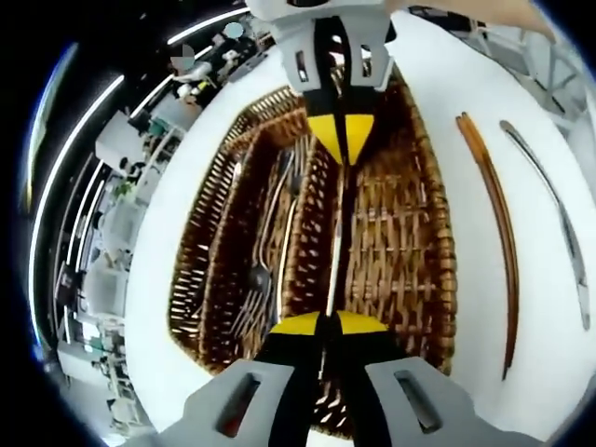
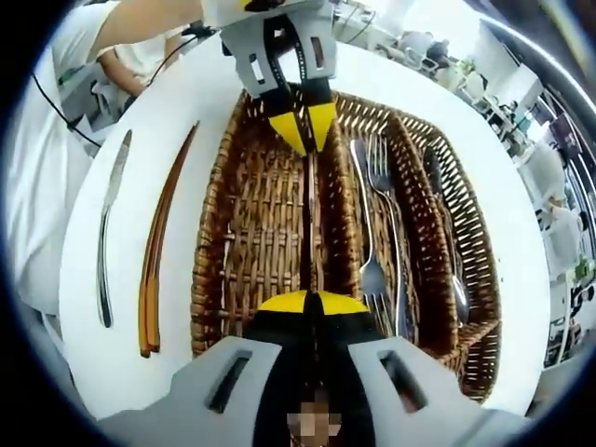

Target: Arrange the knives, forks, and spoons in their matching storage slots by inserting each utensil handle-first until every utensil is classified and aligned in the correct compartment

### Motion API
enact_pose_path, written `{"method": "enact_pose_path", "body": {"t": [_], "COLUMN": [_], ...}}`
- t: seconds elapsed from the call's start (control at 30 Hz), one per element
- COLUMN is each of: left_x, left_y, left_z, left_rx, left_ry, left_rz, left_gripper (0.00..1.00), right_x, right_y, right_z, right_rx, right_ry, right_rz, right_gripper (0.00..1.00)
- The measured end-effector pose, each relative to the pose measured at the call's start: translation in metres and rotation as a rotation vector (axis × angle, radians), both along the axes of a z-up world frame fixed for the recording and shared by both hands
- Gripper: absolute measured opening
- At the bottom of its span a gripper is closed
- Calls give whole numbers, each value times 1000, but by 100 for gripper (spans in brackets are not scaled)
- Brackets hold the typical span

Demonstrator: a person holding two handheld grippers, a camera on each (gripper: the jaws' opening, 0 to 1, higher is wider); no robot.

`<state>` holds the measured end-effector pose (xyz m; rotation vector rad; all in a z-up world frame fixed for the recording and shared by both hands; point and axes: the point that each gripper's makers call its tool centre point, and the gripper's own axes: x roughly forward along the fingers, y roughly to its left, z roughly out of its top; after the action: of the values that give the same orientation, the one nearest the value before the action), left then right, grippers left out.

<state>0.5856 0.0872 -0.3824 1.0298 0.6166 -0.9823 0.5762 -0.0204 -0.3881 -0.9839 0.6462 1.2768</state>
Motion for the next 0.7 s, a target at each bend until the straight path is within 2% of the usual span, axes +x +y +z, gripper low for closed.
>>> {"method": "enact_pose_path", "body": {"t": [0.33, 0.43, 0.7], "left_x": [-5, -7, -9], "left_y": [-1, 0, 0], "left_z": [-1, -2, -1], "left_rx": [-3, 18, 16], "left_ry": [17, 15, 24], "left_rz": [-6, -14, -11], "left_gripper": [3, 3, 5], "right_x": [-2, -4, -3], "right_y": [-4, -6, -13], "right_z": [-1, -2, -3], "right_rx": [-8, -18, -37], "right_ry": [0, 4, 16], "right_rz": [1, -2, -10], "right_gripper": [2, 4, 7]}}
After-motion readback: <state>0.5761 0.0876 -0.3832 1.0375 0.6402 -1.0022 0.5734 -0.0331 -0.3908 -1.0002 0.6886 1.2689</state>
